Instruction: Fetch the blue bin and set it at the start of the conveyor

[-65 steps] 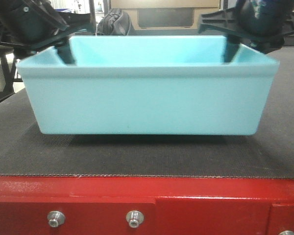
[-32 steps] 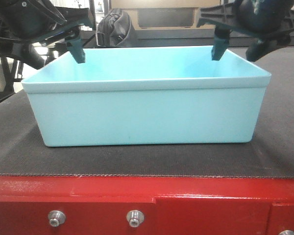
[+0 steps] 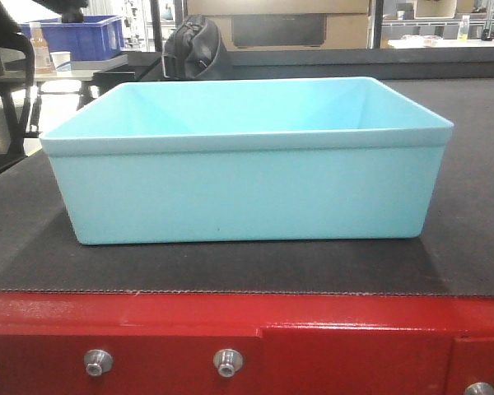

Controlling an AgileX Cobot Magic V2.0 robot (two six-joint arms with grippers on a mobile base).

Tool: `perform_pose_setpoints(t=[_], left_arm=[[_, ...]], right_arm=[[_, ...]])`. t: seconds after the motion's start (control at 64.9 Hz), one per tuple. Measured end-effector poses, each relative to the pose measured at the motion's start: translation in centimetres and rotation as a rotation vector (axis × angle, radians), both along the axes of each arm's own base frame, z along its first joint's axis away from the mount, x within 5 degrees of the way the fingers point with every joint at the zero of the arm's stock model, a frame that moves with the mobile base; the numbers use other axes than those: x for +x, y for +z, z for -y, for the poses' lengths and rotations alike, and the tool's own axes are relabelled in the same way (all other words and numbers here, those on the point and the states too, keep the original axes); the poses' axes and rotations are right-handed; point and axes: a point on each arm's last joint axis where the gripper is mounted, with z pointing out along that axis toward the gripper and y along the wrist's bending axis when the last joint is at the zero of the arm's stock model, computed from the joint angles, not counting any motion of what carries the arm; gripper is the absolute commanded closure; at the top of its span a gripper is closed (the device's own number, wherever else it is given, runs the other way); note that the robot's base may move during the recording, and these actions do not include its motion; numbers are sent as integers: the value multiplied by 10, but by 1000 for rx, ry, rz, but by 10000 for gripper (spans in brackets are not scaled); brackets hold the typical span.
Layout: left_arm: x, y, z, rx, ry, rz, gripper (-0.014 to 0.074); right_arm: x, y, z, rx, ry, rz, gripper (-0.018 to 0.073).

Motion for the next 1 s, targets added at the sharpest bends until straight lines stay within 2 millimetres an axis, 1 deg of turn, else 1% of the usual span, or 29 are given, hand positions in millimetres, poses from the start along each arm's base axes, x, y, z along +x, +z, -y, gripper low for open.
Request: perform_pose_setpoints(t=[0.077,0.139,0.2,0.339,0.477,0.524,0.616,0.785,0.878,1.001], left_arm=[[-8,-3,-2,-21,-22,35,708],[-16,-8,-3,-37,-42,61,708],[-25,-15,-4,-59,-66,91,708],[-52,-25,-12,-109,-114,171,708],[-85,-32,-25,-131,-129,214,708],[-97,-34,-30,-136,-130,227,708],[-121,-29,-41,-160,-131,291,708],[-156,-18,-59,-193,-110,398,708],[-171,-12,-75,-148,-48,439,708],[-182,-11,-93,-88,61,455,708]], right_arm=[[-9,-5,2,-5,25,17,722],[-18,-7,3,-2,55,52,722],[-28,-14,4,9,87,83,722],[-54,-22,7,46,143,170,722],[-78,-29,14,59,158,203,722],[-89,-26,17,66,160,230,722],[-107,-20,24,79,159,282,722],[-136,-6,36,88,133,349,726],[-146,-2,41,79,118,361,726],[-152,1,45,50,119,389,726]])
